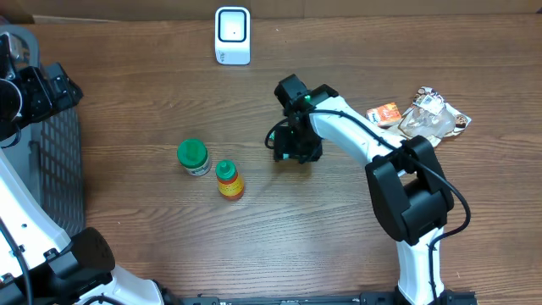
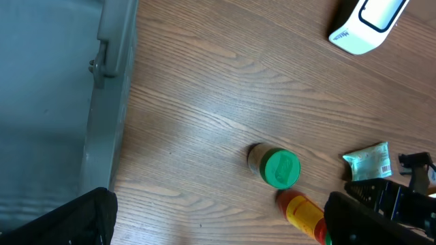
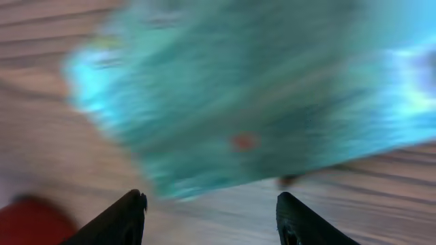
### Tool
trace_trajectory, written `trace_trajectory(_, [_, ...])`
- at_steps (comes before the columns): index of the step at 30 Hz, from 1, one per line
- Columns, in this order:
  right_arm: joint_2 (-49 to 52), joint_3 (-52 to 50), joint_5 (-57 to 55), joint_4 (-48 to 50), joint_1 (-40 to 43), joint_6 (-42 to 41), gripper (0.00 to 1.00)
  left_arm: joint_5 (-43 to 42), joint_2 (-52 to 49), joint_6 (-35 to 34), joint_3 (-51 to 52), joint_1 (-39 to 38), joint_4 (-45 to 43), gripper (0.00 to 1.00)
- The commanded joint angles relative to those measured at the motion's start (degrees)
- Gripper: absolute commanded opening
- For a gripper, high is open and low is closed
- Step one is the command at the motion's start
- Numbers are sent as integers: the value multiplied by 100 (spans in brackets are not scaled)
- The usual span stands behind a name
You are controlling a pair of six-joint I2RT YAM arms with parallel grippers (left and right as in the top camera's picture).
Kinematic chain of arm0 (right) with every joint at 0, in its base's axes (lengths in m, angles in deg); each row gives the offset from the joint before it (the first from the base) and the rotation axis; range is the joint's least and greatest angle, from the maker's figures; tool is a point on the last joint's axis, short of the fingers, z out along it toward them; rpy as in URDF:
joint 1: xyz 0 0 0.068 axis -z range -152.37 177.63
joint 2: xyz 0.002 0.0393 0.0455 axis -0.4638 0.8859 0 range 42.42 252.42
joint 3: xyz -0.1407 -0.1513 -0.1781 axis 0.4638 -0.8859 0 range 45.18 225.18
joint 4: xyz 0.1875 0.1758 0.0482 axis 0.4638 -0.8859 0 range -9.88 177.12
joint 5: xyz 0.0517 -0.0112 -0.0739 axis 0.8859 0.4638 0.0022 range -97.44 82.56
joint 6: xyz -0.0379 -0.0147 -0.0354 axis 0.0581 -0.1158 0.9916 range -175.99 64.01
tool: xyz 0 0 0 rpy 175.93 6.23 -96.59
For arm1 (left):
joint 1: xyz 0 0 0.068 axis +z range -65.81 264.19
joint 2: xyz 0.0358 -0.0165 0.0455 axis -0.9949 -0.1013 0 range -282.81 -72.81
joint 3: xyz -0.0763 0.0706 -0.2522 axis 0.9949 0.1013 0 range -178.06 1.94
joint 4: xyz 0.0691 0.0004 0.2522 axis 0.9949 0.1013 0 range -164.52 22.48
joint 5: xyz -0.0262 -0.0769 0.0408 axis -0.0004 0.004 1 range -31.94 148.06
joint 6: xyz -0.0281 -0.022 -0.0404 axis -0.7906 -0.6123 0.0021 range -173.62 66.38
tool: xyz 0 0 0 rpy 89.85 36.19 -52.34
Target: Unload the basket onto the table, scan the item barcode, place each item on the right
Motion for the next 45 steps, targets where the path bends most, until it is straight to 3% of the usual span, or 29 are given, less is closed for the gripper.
trace_trajectory(1, [-11,-72,-678,-68,258,-105,59,-13,-35,109,24,-7,0,100])
trace_trajectory(12, [-20,-39,-999,-52,1198,-37,59,-11,-35,109,24,-7,0,99])
trace_trajectory(22, [-17,-48,-1156,1370,1543,114,62,-11,-35,109,24,-7,-2,100])
trace_trajectory(28, [39,-50,-149,2135,1510,85,64,-11,-35,109,24,-7,0,100])
trace_trajectory(38, [37,-42,1696,2437,1832,-466,65,-11,-35,109,24,-7,0,99])
trace_trajectory(45, [208,-52,1388,2728,1836,-686,64,-11,-35,109,24,-7,0,100])
